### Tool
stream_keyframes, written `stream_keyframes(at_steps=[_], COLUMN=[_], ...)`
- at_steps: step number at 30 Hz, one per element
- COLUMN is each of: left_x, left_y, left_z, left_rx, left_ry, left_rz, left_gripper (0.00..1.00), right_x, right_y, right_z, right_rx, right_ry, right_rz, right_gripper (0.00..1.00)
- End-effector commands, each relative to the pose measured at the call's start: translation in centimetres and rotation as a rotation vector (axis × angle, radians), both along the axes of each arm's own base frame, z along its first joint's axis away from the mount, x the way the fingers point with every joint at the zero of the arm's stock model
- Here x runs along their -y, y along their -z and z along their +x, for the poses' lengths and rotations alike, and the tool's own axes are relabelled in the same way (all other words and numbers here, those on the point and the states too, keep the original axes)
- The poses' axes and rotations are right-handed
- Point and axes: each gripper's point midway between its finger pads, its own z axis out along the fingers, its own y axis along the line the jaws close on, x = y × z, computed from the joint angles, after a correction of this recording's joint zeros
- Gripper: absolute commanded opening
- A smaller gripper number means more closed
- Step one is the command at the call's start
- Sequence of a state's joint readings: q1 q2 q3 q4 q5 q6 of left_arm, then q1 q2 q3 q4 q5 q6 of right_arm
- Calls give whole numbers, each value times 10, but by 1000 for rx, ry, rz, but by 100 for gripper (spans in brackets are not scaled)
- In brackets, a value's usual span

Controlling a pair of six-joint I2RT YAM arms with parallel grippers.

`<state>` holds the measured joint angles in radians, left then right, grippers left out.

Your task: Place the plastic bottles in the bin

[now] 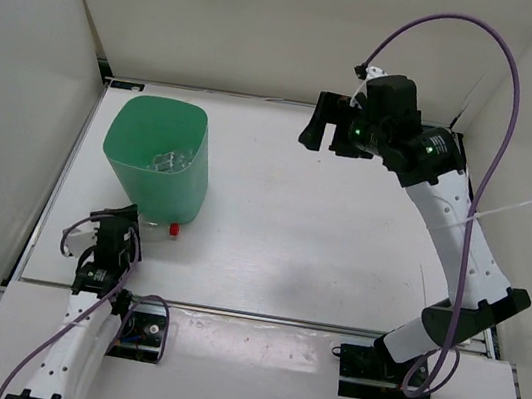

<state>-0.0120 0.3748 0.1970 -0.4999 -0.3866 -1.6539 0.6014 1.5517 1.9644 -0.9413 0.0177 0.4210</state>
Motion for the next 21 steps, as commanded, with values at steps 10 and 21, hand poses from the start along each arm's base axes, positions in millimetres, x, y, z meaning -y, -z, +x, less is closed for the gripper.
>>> stream_keyframes(at_steps=[10, 21], left_x=[-9, -13], left_y=[17, 39], left_z=[22, 16], left_rx=[-22, -104], left_ry=[25, 51], left_rz=[65, 33], left_gripper=[100, 89], right_x=[10, 13], right_y=[-14, -5], right_z=[-14, -13], right_rx=[57, 40], right_ry=[-33, -17], right_rz=[-1, -26], right_gripper=[100, 100])
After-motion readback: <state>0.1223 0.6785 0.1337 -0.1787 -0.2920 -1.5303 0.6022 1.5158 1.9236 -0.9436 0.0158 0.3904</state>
